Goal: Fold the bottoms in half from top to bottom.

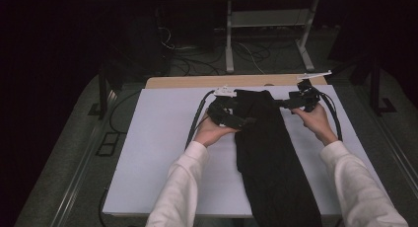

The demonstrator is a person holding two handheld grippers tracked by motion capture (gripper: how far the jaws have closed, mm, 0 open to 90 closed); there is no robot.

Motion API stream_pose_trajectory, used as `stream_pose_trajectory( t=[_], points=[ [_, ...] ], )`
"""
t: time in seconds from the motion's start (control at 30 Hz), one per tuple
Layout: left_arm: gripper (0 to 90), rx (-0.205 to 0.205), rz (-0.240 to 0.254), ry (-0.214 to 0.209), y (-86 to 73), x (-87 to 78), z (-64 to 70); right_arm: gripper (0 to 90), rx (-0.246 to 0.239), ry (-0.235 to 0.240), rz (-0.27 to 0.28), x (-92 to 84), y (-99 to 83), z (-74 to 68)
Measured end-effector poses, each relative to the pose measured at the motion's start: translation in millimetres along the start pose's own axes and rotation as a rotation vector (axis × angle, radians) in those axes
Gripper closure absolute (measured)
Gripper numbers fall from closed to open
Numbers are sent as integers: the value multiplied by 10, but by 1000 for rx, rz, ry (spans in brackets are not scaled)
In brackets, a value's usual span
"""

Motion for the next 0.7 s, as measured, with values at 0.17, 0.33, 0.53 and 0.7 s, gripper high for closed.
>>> stream_pose_trajectory(
  t=[0.17,0.33,0.53,0.7],
  points=[
    [0,-5,2,12,-6,36,-100,0,6,-6,5,-14,0,23],
    [0,-18,14,30,-16,71,-211,0,8,-6,-2,6,-19,36],
    [0,-57,37,62,-49,109,-386,0,27,-5,4,60,-38,50],
    [0,-90,42,91,-95,144,-536,0,29,-9,0,123,-57,51]
  ],
)
Point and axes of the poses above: each handheld gripper's, and its own axes: x roughly forward along the jaws, y roughly out of its top, z roughly to its right, the point moved 4 cm from there along x, roughly forward along the jaws, and after that the axes turned 10 degrees about z, right-handed, at the moved point
